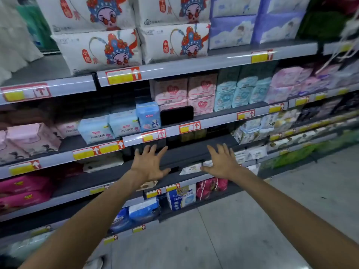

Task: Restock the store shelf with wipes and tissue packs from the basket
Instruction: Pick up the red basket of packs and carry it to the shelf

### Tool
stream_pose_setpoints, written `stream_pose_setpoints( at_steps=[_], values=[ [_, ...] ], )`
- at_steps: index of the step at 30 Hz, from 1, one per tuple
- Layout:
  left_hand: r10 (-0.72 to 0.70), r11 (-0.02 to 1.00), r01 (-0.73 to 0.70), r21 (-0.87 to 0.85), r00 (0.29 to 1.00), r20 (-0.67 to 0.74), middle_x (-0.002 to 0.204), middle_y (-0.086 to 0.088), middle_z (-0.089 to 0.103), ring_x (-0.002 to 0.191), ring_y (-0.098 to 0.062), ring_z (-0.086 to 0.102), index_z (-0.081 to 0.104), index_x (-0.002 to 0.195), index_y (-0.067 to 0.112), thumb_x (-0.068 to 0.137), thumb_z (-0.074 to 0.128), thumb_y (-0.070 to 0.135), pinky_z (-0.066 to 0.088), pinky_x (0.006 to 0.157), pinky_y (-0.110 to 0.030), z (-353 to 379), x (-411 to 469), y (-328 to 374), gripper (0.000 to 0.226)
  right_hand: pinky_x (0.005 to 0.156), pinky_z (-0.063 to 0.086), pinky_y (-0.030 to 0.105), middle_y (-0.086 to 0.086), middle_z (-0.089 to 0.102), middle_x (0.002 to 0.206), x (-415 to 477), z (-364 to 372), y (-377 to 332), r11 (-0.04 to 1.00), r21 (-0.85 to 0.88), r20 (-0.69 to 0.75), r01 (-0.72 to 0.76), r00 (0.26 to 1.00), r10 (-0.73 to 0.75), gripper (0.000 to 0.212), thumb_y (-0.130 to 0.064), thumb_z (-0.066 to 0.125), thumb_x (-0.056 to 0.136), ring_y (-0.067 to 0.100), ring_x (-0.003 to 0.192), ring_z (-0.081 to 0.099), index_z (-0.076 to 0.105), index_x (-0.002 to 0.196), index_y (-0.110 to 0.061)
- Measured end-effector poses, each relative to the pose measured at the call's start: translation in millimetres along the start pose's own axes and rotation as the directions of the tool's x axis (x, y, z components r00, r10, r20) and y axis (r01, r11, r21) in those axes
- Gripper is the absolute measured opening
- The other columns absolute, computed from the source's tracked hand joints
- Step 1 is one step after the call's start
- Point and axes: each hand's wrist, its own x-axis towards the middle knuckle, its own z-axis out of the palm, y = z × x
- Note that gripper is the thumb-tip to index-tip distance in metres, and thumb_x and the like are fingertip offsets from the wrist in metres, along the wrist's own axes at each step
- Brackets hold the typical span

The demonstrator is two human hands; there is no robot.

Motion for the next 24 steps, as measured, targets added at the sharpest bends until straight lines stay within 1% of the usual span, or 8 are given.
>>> stream_pose_setpoints(
  at_steps=[4,9,12,15,18,20,22,24],
  values=[
    [0.15,0.989,-0.15,0.005,0.987,-0.048,0.17,-0.01,0.021,0.157,-0.034,0.018,0.0,0.164,0.038,0.09,0.036,0.082,0.021,0.123,-0.061,-11,35,38,0.093,0.125,0.007,0.057,0.017,0.008,0.168,-11,-6,50,0.989,0.026,-0.019,-0.145,0.989,0.145,0.096,-0.068,0.054,0.091,0.04,0.156,-0.002,0.009,0.163,-0.022],
    [0.318,0.948,-0.316,0.045,0.947,-0.042,0.169,-0.009,0.023,0.155,-0.032,0.021,0.003,0.165,0.039,0.089,0.037,0.082,0.026,0.121,-0.057,-27,90,134,0.093,0.124,0.01,0.057,0.016,0.009,0.169,-16,-8,165,0.952,0.067,-0.014,-0.299,0.954,0.301,0.099,-0.071,0.053,0.09,0.041,0.156,0.002,0.007,0.163,-0.023],
    [0.394,0.918,-0.391,0.057,0.918,-0.038,0.167,-0.01,0.028,0.153,-0.033,0.026,0.007,0.165,0.038,0.081,0.021,0.088,0.033,0.118,-0.053,-39,130,213,0.099,0.123,0.012,0.056,0.017,0.012,0.168,-19,-9,254,0.92,0.109,-0.03,-0.377,0.923,0.383,0.1,-0.071,0.056,0.088,0.04,0.156,0.007,0.009,0.163,-0.024],
    [0.479,0.876,-0.476,0.072,0.877,-0.028,0.165,-0.008,0.032,0.15,-0.03,0.033,0.013,0.164,0.037,0.086,0.031,0.084,0.038,0.114,-0.047,-52,181,306,0.094,0.122,0.016,0.056,0.019,0.02,0.164,-28,-10,352,0.888,0.145,-0.023,-0.436,0.896,0.443,0.099,-0.07,0.058,0.088,0.039,0.153,0.015,0.014,0.162,-0.02],
    [0.549,0.833,-0.544,0.098,0.835,-0.031,0.162,-0.008,0.038,0.144,-0.03,0.044,0.017,0.163,0.036,0.077,0.02,0.088,0.048,0.105,-0.044,-70,229,403,0.101,0.12,0.022,0.056,0.019,0.026,0.161,-46,-13,445,0.845,0.172,0.018,-0.507,0.859,0.512,0.101,-0.074,0.056,0.086,0.039,0.151,0.02,0.018,0.16,-0.018],
    [0.59,0.805,-0.585,0.102,0.807,-0.025,0.161,-0.008,0.039,0.141,-0.031,0.046,0.016,0.164,0.036,0.082,0.025,0.086,0.05,0.1,-0.046,-81,257,463,0.097,0.119,0.024,0.054,0.019,0.03,0.16,-61,-18,500,0.813,0.2,0.015,-0.547,0.831,0.556,0.099,-0.073,0.056,0.087,0.038,0.149,0.023,0.019,0.16,-0.018],
    [0.641,0.763,-0.636,0.118,0.767,-0.012,0.157,-0.009,0.041,0.136,-0.032,0.049,0.015,0.164,0.035,0.088,0.034,0.082,0.053,0.097,-0.046,-89,280,520,0.091,0.119,0.021,0.053,0.019,0.026,0.162,-79,-26,549,0.775,0.23,0.03,-0.589,0.8,0.599,0.097,-0.071,0.055,0.089,0.038,0.15,0.021,0.015,0.161,-0.019],
    [0.699,0.708,-0.692,0.145,0.715,-0.002,0.156,-0.011,0.04,0.137,-0.032,0.047,0.014,0.164,0.034,0.089,0.035,0.08,0.052,0.098,-0.046,-96,300,574,0.091,0.121,0.018,0.055,0.019,0.023,0.164,-95,-33,594,0.732,0.259,0.038,-0.631,0.763,0.645,0.097,-0.069,0.055,0.09,0.039,0.152,0.018,0.014,0.162,-0.019]
  ],
)
